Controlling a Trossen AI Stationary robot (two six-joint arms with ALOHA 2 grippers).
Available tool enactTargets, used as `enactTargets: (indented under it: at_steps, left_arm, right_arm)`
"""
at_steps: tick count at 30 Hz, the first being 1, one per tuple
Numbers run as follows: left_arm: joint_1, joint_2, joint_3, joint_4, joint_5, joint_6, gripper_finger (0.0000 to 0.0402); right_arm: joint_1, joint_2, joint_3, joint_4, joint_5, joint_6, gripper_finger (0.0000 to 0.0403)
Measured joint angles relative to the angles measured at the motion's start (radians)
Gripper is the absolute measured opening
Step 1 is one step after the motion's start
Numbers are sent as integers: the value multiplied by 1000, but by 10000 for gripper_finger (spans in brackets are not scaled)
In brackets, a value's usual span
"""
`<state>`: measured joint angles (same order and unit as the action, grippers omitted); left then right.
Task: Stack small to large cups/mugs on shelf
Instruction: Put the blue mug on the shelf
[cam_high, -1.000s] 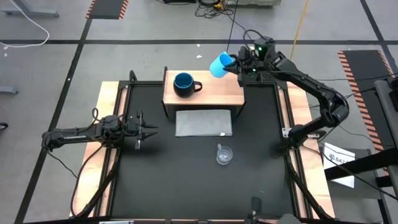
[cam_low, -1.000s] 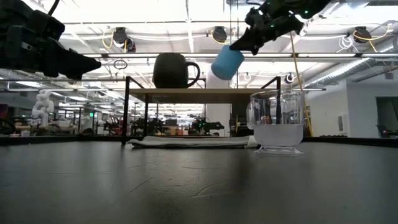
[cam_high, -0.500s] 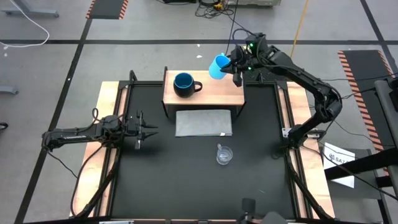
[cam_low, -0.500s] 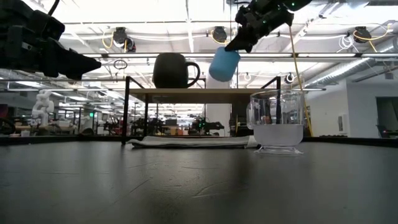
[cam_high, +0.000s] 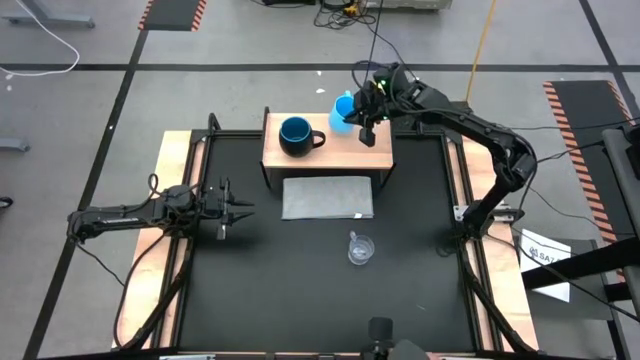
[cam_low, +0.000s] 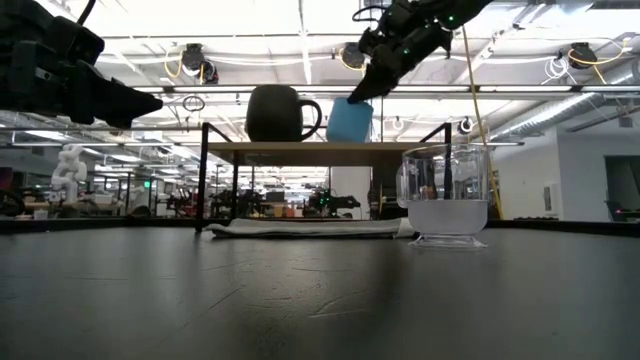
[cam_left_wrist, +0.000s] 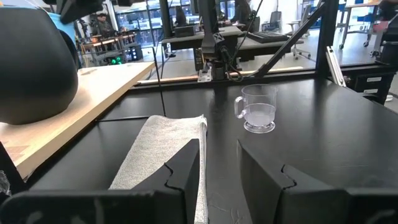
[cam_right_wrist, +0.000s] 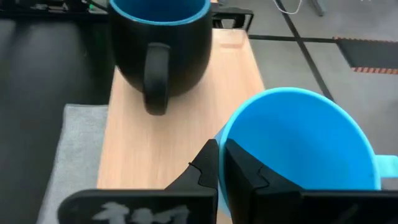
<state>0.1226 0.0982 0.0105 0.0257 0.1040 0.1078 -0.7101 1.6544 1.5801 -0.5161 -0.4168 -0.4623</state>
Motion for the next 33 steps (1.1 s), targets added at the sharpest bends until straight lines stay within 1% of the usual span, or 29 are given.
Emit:
enactTargets:
  at_steps: [8,12,21,24,30,33]
  left_arm:
    - [0,0,0,0,0,16,108]
    - [0,0,0,0,0,22,108]
    - [0,0,0,0,0,21,108]
    - [0,0,0,0,0,22,108]
    - [0,0,0,0,0,22,108]
    - [0,0,0,0,0,23,108]
  right_arm:
    - [44,5,49,-82,8,-60,0]
    - [68,5,50,-101,56,-81,0]
    - [77,37,61,-128,56,-74,0]
    - [83,78,126,-165,67,-74,0]
    - [96,185,310,-317,81,-82,0]
    - [105,217,370,-378,85,-85,0]
